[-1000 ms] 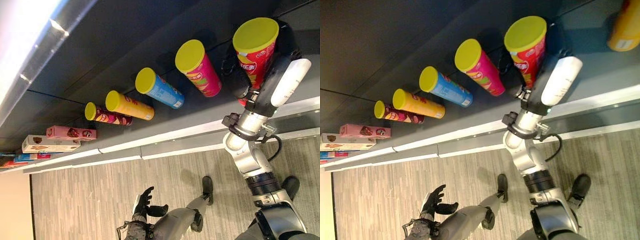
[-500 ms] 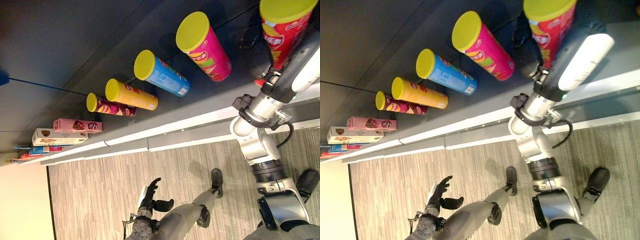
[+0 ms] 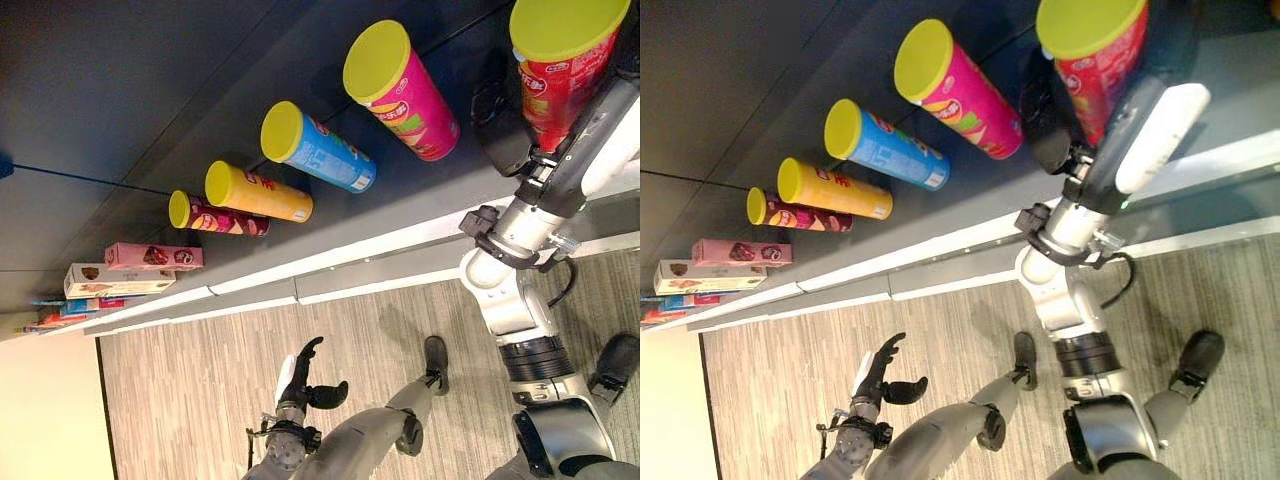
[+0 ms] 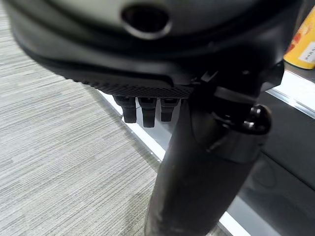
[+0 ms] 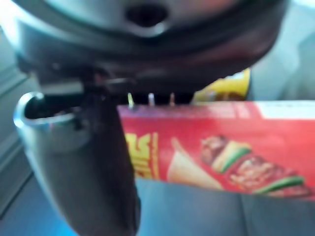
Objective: Put the goods on the table back onto the shelves and tidy them up.
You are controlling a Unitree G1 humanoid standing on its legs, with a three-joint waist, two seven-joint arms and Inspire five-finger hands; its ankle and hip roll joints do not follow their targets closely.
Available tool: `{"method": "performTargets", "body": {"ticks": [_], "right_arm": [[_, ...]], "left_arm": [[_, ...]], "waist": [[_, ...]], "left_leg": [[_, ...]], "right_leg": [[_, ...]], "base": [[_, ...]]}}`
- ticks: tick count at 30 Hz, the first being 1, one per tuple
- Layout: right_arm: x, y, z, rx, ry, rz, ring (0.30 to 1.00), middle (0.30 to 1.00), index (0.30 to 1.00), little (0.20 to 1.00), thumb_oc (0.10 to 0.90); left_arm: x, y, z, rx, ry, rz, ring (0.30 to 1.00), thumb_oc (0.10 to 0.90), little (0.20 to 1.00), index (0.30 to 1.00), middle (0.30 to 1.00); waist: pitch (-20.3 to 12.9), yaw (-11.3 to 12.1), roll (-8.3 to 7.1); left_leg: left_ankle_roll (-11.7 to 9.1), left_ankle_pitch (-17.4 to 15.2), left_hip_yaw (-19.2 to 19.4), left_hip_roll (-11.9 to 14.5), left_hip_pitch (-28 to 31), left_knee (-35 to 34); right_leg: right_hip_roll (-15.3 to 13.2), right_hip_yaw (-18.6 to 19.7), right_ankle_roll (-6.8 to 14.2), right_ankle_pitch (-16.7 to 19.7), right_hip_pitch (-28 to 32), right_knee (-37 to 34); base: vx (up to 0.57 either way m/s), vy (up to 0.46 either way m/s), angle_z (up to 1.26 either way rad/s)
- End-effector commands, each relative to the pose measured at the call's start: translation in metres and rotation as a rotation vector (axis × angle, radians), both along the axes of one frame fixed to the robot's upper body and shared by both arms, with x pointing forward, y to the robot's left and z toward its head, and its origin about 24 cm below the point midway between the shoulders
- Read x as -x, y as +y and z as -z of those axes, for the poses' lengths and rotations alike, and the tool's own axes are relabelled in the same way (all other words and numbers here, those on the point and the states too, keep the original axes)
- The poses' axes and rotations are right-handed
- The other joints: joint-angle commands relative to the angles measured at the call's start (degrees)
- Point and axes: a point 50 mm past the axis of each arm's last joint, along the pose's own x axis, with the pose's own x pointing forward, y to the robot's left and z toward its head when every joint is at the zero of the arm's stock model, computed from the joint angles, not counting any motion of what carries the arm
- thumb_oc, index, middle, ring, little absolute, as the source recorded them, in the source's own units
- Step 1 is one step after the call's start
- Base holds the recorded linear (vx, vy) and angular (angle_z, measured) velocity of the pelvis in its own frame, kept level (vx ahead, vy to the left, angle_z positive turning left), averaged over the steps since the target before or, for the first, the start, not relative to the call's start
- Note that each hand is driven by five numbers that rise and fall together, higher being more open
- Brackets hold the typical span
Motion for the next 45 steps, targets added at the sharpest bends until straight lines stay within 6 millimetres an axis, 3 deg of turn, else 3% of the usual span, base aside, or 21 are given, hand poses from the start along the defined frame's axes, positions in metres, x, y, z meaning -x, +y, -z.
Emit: {"method": "performTargets", "body": {"ticks": [1, 14, 23, 27, 29, 31, 32, 33, 35, 36, 37, 38, 43, 45], "right_arm": [[0.035, 0.032, -0.028, 0.085, -0.244, -0.234, 0.900, 0.900, 0.900, 0.900, 0.800], [0.046, 0.043, -0.027, 0.117, -0.306, -0.251, 0.900, 0.900, 0.900, 0.900, 0.800], [0.046, 0.045, -0.009, 0.127, -0.240, -0.256, 0.900, 0.900, 0.900, 0.900, 0.800], [0.049, 0.042, 0.011, 0.112, -0.155, -0.277, 0.900, 0.900, 0.900, 0.900, 0.800], [0.052, 0.038, 0.035, 0.120, -0.041, -0.286, 0.900, 0.900, 0.900, 0.900, 0.800], [0.054, 0.036, 0.044, 0.115, -0.003, -0.284, 0.900, 0.900, 0.900, 0.900, 0.800], [0.056, 0.031, 0.064, 0.097, 0.097, -0.278, 0.900, 0.900, 0.900, 0.900, 0.800], [0.056, 0.031, 0.064, 0.097, 0.097, -0.278, 0.900, 0.900, 0.900, 0.900, 0.800], [0.060, 0.028, 0.085, 0.088, 0.197, -0.281, 0.900, 0.900, 0.900, 0.900, 0.800], [0.066, 0.025, 0.109, 0.075, 0.320, -0.293, 0.900, 0.900, 0.900, 0.900, 0.800], [0.066, 0.025, 0.109, 0.075, 0.320, -0.294, 0.900, 0.900, 0.900, 0.900, 0.800], [0.069, 0.024, 0.121, 0.065, 0.379, -0.295, 0.900, 0.900, 0.900, 0.900, 0.800], [0.093, 0.002, 0.197, 0.074, 0.789, -0.213, 0.900, 0.900, 0.900, 0.900, 0.800], [0.111, -0.012, 0.248, 0.121, 1.069, -0.114, 0.900, 0.900, 0.900, 0.900, 0.800]], "left_arm": [[0.003, 0.040, 0.004, -0.154, -0.026, -0.061, 0.900, 0.800, 0.900, 0.900, 0.900], [0.011, 0.043, 0.012, -0.220, 0.000, -0.060, 0.900, 0.800, 0.900, 0.900, 0.900], [0.026, 0.047, 0.026, -0.264, 0.089, -0.063, 0.900, 0.800, 0.900, 0.900, 0.900], [0.037, 0.048, 0.035, -0.289, 0.153, -0.052, 0.900, 0.800, 0.900, 0.900, 0.900], [0.050, 0.053, 0.042, -0.307, 0.220, -0.052, 0.900, 0.800, 0.900, 0.900, 0.900], [0.054, 0.055, 0.044, -0.312, 0.236, -0.055, 0.900, 0.800, 0.900, 0.900, 0.900], [0.059, 0.058, 0.047, -0.317, 0.269, -0.066, 0.900, 0.800, 0.900, 0.900, 0.900], [0.059, 0.059, 0.048, -0.317, 0.270, -0.066, 0.900, 0.800, 0.900, 0.900, 0.900], [0.065, 0.062, 0.050, -0.324, 0.300, -0.066, 0.900, 0.800, 0.900, 0.900, 0.900], [0.071, 0.067, 0.053, -0.328, 0.334, -0.089, 0.900, 0.800, 0.900, 0.900, 0.900], [0.071, 0.067, 0.053, -0.328, 0.334, -0.089, 0.900, 0.800, 0.900, 0.900, 0.900], [0.074, 0.069, 0.055, -0.329, 0.350, -0.101, 0.900, 0.800, 0.900, 0.900, 0.900], [0.087, 0.078, 0.061, -0.329, 0.430, -0.145, 0.900, 0.800, 0.900, 0.900, 0.900], [0.091, 0.079, 0.063, -0.338, 0.454, -0.118, 0.900, 0.800, 0.900, 0.900, 0.900]], "waist": [[-3.73, 0.87, -2.31], [-5.45, 0.26, -5.46], [-7.36, -0.50, -8.43], [-8.29, -1.65, -10.87], [-8.98, -2.99, -12.97], [-8.87, -3.63, -13.42], [-9.01, -5.04, -14.75], [-8.86, -5.12, -14.68], [-9.16, -6.48, -15.94], [-9.30, -7.79, -16.93], [-9.26, -7.93, -17.04], [-9.42, -8.59, -17.50], [-10.84, -12.18, -19.64], [-11.84, -13.48, -20.50]], "left_leg": [[-0.75, -10.72, -0.21, -0.57, -7.52, 12.56], [-0.99, -10.27, -1.82, 0.62, -5.59, 11.88], [-1.20, -10.08, -3.52, 1.52, -1.93, 10.62], [-1.27, -10.53, -4.70, 2.37, 2.45, 9.64], [-1.47, -10.91, -5.66, 3.14, 7.22, 8.50], [-1.55, -10.98, -5.93, 3.57, 9.21, 8.13], [-1.85, -11.18, -6.02, 4.64, 12.83, 7.44], [-1.87, -11.16, -6.10, 4.67, 13.12, 7.34], [-2.03, -11.02, -5.87, 5.34, 16.11, 6.48], [-2.53, -11.18, -5.18, 6.59, 19.19, 5.65], [-2.46, -10.91, -5.23, 6.39, 19.16, 5.53], [-2.59, -10.90, -4.96, 6.79, 20.55, 5.09], [-3.73, -10.17, -3.38, 8.64, 27.43, 1.64], [-4.26, -10.33, -2.53, 9.51, 30.39, 0.26]], "right_leg": [[-3.51, -3.02, 1.82, 4.03, -1.67, -0.23], [-2.29, -4.55, 1.82, 3.57, 1.00, -0.20], [-1.78, -7.01, 1.82, 3.34, 5.68, -0.55], [-0.95, -8.66, 1.82, 3.16, 10.54, -0.70], [0.04, -10.17, 1.82, 2.50, 15.47, -0.79], [0.32, -10.77, 1.82, 2.28, 17.43, -0.79], [1.31, -11.32, 1.82, 1.42, 20.52, -0.79], [1.34, -11.43, 1.82, 1.37, 20.82, -0.80], [1.95, -11.66, 1.82, 0.54, 22.99, -0.80], [3.30, -11.77, 1.82, -0.86, 25.16, -0.80], [3.10, -11.78, 1.82, -0.72, 25.11, -0.80], [3.66, -11.74, 1.82, -1.18, 26.06, -0.80], [6.90, -11.04, 1.14, -3.68, 30.47, -0.80], [8.82, -10.37, 0.62, -5.34, 32.59, -0.80]], "base": [[0.00, 0.000, 0.00], [-0.01, -0.007, 0.00], [-0.01, -0.028, 0.05], [0.03, -0.066, 0.08], [0.10, -0.077, 0.03], [0.10, -0.057, 0.04], [0.10, -0.056, -0.10], [0.08, -0.054, -0.10], [0.08, -0.054, -0.06], [0.09, -0.058, -0.08], [0.09, -0.061, -0.11], [0.06, -0.030, -0.13], [0.09, -0.064, -0.21], [0.10, -0.088, -0.23]]}}
